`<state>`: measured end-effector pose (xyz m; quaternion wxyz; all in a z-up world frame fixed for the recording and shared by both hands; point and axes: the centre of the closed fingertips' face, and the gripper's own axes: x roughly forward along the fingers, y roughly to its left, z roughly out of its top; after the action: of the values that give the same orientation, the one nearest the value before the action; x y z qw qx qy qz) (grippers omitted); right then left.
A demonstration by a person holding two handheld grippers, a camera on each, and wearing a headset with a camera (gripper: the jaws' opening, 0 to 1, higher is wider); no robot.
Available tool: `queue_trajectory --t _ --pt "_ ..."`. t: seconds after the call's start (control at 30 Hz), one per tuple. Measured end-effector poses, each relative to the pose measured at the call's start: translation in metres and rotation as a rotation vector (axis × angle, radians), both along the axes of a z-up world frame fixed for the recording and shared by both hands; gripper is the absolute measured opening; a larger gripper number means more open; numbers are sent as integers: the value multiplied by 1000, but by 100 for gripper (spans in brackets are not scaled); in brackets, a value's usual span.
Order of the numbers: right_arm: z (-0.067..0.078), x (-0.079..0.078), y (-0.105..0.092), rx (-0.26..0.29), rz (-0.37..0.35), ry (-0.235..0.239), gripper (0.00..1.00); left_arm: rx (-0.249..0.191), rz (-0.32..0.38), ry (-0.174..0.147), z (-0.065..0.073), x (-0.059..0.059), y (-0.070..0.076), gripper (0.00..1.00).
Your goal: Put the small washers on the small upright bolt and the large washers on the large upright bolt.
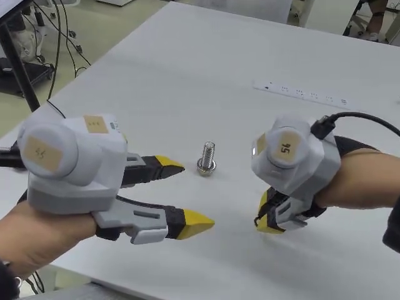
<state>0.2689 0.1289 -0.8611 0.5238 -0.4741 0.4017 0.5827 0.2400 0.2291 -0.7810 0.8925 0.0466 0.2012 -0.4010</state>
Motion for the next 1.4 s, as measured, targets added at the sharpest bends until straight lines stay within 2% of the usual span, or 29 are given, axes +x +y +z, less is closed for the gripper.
queue_trajectory --t 0.63,0.83,1.07,1.4 --pt "15 27 -48 6 -142 -31 13 6 -6 7 -2 1 -1 57" --pt "24 35 -59 9 -174 -50 13 10 -8 10 -3 1 -1 57" --pt "45 48 -62 31 -190 -85 13 14 -11 12 -4 1 -2 57" --pt "61 61 -45 49 -158 -122 13 13 -10 10 -3 1 -1 57"
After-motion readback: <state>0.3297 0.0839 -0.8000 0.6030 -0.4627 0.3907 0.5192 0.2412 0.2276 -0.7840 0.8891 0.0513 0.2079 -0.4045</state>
